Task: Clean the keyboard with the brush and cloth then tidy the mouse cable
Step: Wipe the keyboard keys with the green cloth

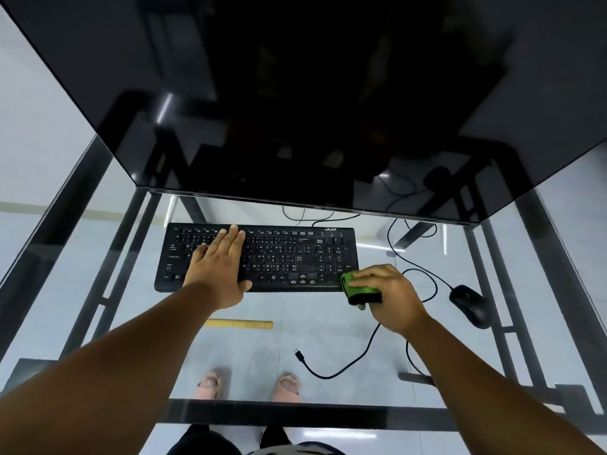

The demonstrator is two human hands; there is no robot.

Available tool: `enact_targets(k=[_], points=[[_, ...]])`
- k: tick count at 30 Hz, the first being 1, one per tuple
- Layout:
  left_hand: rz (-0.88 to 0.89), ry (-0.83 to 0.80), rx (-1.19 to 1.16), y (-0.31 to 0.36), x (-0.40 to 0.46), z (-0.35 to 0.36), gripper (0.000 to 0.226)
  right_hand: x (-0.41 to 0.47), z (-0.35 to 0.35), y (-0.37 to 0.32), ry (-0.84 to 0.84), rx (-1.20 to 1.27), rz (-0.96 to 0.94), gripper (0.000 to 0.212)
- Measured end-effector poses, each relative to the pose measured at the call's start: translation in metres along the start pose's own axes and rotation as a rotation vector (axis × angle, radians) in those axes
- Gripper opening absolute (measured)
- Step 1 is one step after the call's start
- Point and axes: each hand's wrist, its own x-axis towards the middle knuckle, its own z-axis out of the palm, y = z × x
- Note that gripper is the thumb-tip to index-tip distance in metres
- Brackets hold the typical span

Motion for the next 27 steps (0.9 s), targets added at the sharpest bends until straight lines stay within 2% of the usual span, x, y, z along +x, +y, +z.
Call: enact_targets(k=[4,7,13,19,22,27], points=[[0.005,-0.064,0.037,-0.005,0.012,-0.006,0.109,0.005,0.009,-0.004,0.124,-0.002,0.113,0.061],[0.012,-0.083,0.058,-0.008,0.016,-0.009,0.112,0.029,0.010,-0.006,0.145,0.009,0.211,0.056],[0.011,-0.073,0.071,-0.008,0.017,-0.008,0.114,0.076,0.009,-0.015,0.156,-0.020,0.293,0.052],[0.020,-0.048,0.048,-0.011,0.016,-0.006,0.114,0.043,0.017,-0.031,0.058,0.058,0.053,0.043],[0.025,-0.048,0.034,-0.011,0.016,-0.006,0.114,0.042,0.032,-0.049,0.052,0.098,0.013,0.042],[0.024,-0.039,0.003,-0.014,0.015,-0.006,0.114,0.044,0.039,-0.058,-0.121,0.144,-0.093,0.042]])
